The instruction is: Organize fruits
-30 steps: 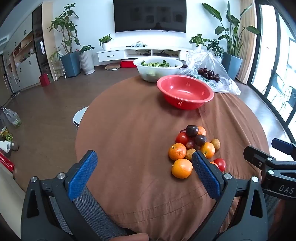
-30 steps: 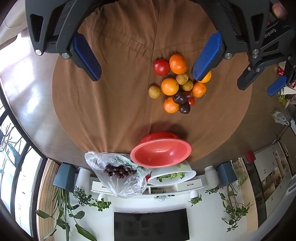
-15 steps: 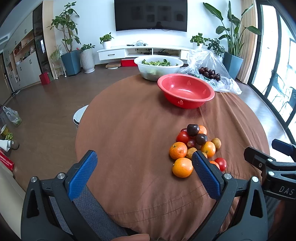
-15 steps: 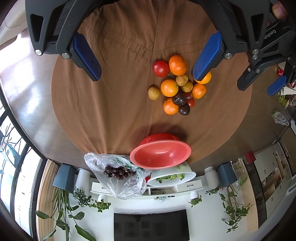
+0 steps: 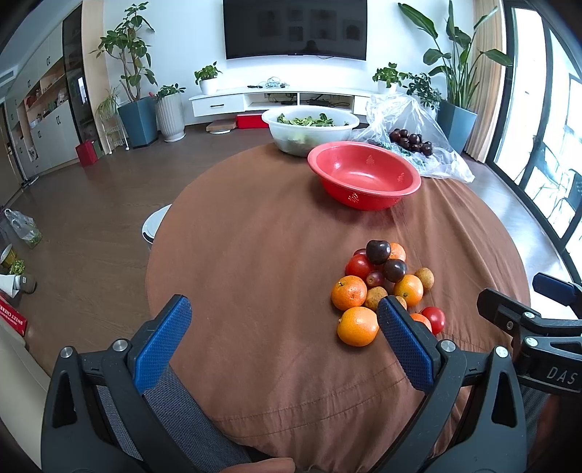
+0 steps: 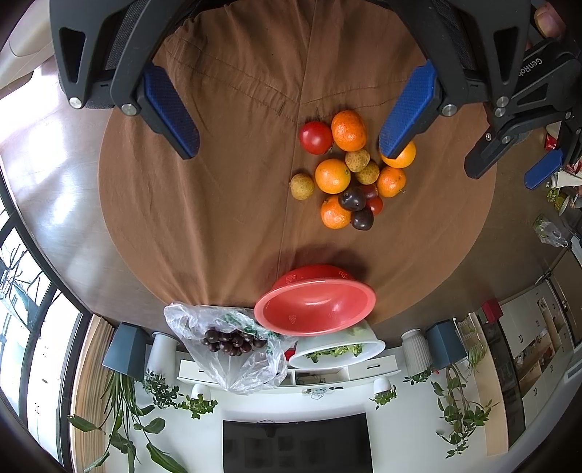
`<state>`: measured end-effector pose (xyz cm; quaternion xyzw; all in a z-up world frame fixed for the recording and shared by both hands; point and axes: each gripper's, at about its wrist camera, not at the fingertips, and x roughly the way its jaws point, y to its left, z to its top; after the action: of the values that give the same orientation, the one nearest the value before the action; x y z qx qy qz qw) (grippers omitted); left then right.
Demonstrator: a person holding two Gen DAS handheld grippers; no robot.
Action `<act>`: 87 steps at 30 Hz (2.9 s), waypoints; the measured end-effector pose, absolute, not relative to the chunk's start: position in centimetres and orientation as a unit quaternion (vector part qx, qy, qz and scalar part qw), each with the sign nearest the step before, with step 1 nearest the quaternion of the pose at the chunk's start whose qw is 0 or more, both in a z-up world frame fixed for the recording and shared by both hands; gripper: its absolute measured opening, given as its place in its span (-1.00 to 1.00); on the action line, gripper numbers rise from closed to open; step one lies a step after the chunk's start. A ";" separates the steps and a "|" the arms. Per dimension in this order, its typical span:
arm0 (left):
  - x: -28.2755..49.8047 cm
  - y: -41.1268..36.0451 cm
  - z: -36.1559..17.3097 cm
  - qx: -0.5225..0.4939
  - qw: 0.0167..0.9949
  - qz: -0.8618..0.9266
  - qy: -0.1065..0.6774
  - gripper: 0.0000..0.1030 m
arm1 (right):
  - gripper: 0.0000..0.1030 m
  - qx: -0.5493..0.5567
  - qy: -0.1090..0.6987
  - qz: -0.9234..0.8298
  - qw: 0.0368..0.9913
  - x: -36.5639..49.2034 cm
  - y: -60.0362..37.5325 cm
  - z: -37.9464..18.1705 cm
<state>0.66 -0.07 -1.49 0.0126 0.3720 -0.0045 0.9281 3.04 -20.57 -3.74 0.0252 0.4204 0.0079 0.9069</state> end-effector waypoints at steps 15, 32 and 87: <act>0.6 -0.2 -1.6 0.012 0.928 -0.005 0.373 1.00 | 0.97 0.025 0.424 0.008 0.905 3.1 -20.2 -4.4; 0.6 -0.1 -1.6 0.012 0.928 -0.005 0.374 1.00 | 0.97 0.025 0.425 0.009 0.905 3.1 -20.2 -4.6; 6.7 -2.4 -10.1 0.075 0.859 -0.231 0.451 0.99 | 0.84 0.102 0.416 0.099 0.898 1.8 -23.4 -7.0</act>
<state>6.73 -2.40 -10.15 0.0748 0.4506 -0.2315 0.8589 1.81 -23.42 -7.05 0.1023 0.4156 0.0994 0.8983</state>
